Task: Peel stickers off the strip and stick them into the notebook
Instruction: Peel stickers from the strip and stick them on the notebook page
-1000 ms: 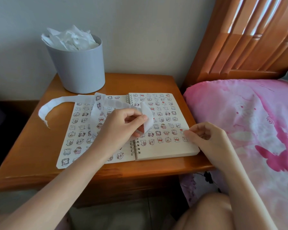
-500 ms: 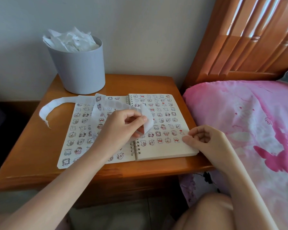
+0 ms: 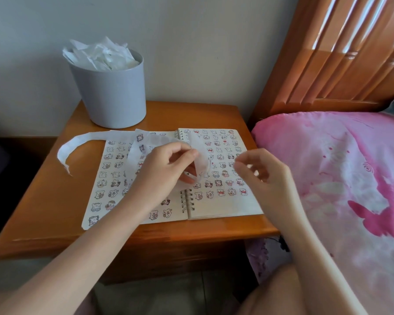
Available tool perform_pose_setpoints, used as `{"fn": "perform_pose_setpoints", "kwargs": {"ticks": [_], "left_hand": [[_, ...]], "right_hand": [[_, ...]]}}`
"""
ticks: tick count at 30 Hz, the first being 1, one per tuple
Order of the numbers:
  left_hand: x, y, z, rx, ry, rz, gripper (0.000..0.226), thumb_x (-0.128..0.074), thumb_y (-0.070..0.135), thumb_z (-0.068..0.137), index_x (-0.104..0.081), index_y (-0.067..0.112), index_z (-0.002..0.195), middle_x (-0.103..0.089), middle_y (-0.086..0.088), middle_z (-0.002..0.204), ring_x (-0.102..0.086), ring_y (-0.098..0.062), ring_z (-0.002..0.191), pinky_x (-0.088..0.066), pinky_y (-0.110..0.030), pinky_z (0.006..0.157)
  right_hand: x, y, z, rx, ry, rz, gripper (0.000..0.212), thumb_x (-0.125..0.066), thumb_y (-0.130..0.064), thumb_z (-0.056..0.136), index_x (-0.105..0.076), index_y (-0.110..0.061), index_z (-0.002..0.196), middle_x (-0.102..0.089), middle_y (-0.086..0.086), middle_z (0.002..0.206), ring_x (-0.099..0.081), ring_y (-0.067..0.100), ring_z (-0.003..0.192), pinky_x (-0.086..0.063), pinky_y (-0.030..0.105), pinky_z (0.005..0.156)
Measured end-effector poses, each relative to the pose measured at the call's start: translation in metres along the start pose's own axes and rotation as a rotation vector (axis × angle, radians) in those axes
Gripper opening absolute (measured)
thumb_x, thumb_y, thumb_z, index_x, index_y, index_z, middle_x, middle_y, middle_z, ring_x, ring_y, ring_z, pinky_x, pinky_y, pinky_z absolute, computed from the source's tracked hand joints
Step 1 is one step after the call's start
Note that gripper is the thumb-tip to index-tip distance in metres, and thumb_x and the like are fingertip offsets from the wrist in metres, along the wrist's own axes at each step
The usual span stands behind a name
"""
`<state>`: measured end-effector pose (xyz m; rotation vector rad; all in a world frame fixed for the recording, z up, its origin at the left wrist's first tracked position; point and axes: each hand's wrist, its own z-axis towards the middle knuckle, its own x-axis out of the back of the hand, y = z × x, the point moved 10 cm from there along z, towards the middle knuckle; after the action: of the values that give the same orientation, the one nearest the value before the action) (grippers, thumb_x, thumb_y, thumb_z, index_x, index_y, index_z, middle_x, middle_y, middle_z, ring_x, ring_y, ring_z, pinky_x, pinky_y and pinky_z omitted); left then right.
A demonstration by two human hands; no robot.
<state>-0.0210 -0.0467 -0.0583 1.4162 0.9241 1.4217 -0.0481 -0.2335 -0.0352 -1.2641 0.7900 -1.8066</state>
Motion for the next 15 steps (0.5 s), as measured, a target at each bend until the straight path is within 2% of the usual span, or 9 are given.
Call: {"fn": "perform_pose_setpoints", "kwargs": {"ticks": [3,9,15], "left_hand": [[0.003,0.001,0.0,0.006,0.009,-0.041,0.02,-0.052,0.027,0.093,-0.067,0.015,0.098,-0.071,0.001,0.086,-0.07,-0.011,0.074,-0.059,-0.035,0.075],[0.011,0.008,-0.001,-0.003,0.05,-0.121,0.017,-0.052,0.025,0.094,-0.067,0.017,0.096,-0.072,0.002,0.082,-0.07,-0.011,0.071,-0.059,-0.031,0.072],[0.011,0.01,0.0,-0.021,0.049,-0.138,0.02,-0.051,0.025,0.094,-0.066,0.014,0.1,-0.072,0.001,0.084,-0.071,-0.012,0.075,-0.059,-0.027,0.067]], "right_hand": [[-0.03,-0.016,0.005,0.041,-0.102,0.062,0.007,-0.066,-0.016,0.086,-0.064,-0.018,0.093,-0.067,-0.011,0.089,-0.06,0.006,0.081,-0.047,0.021,0.069],[-0.046,-0.023,0.011,0.056,-0.154,0.142,0.014,-0.072,-0.016,0.082,-0.064,-0.02,0.093,-0.067,-0.012,0.09,-0.061,0.01,0.082,-0.047,0.021,0.069],[-0.046,-0.018,0.013,0.006,-0.114,0.236,0.016,-0.075,-0.013,0.078,-0.066,-0.026,0.081,-0.068,-0.014,0.08,-0.059,0.001,0.073,-0.046,0.017,0.066]]}}
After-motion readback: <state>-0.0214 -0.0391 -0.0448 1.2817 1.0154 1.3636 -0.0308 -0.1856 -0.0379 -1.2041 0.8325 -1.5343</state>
